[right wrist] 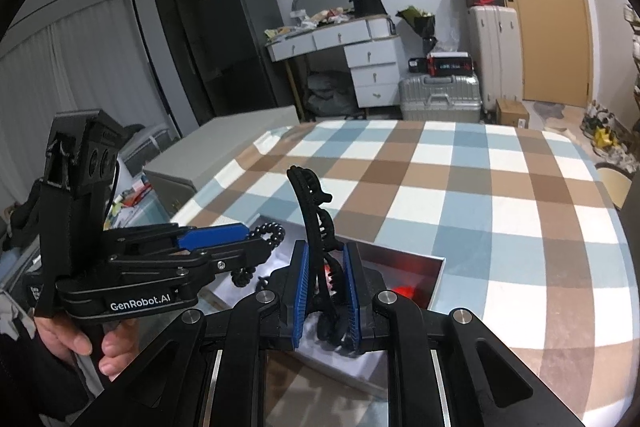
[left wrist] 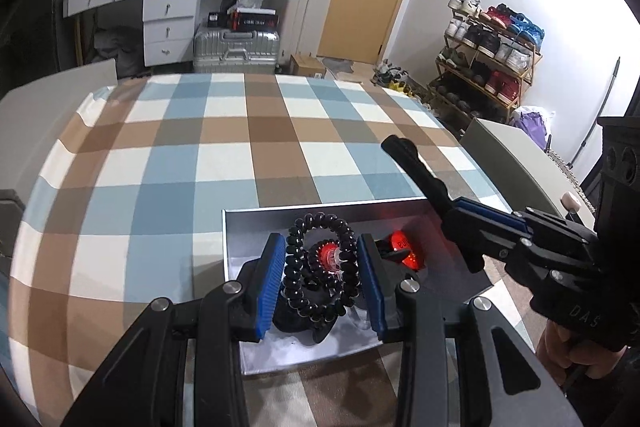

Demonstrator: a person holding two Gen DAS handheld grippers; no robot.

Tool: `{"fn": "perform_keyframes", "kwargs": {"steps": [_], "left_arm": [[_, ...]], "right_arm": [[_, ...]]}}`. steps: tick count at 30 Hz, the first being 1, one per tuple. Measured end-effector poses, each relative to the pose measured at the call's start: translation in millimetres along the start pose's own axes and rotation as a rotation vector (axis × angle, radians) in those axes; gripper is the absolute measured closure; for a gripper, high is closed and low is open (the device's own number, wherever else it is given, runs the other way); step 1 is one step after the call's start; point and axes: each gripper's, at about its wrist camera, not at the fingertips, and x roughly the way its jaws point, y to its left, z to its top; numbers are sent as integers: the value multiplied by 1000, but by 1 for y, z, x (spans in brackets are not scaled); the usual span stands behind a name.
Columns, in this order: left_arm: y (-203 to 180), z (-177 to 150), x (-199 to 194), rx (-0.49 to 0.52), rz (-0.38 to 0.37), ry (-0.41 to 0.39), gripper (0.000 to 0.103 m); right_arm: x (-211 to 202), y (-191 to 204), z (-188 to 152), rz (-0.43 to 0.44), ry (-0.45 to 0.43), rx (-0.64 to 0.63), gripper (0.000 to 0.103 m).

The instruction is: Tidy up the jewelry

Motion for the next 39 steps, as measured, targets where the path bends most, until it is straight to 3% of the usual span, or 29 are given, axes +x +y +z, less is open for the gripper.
{"fn": "perform_keyframes", "kwargs": {"steps": [6, 11, 13, 16, 18, 24, 27, 29, 31, 33, 37, 39], "left_arm": [[5, -1, 7, -20, -44, 29, 71], [5, -1, 8, -30, -104, 37, 46], [1, -2, 3, -11, -102, 16, 42], [-1, -3, -6, 8, -74, -23, 35], [0, -2, -10, 3, -68, -36, 35], [2, -1, -21, -13, -15, -80, 35], [1, -2, -30, -17, 21, -128, 30], [1, -4, -39, -29, 48, -183, 18], [1, -6, -48, -36, 66, -244, 18], [-1, -6, -54, -32, 91, -289, 16], [-8, -12, -68, -9, 176, -405, 1], [-12, -18, -75, 4, 221, -483, 1]], "right_arm": [[12, -1, -5, 13, 40, -13, 87], [13, -3, -8, 10, 42, -10, 84], [9, -7, -8, 11, 24, 14, 77], [-1, -12, -8, 6, -12, 34, 75], [-8, -13, -7, 6, -33, 45, 72], [-27, -10, -10, -29, -99, 60, 50], [-38, -8, -13, -44, -147, 74, 26], [-47, -6, -15, -34, -199, 75, 22], [-58, -3, -17, -54, -253, 74, 9], [-68, 0, -19, -57, -306, 67, 7], [-88, 9, -21, -68, -397, 46, 0], [-96, 14, -22, -58, -430, 32, 0]]}}
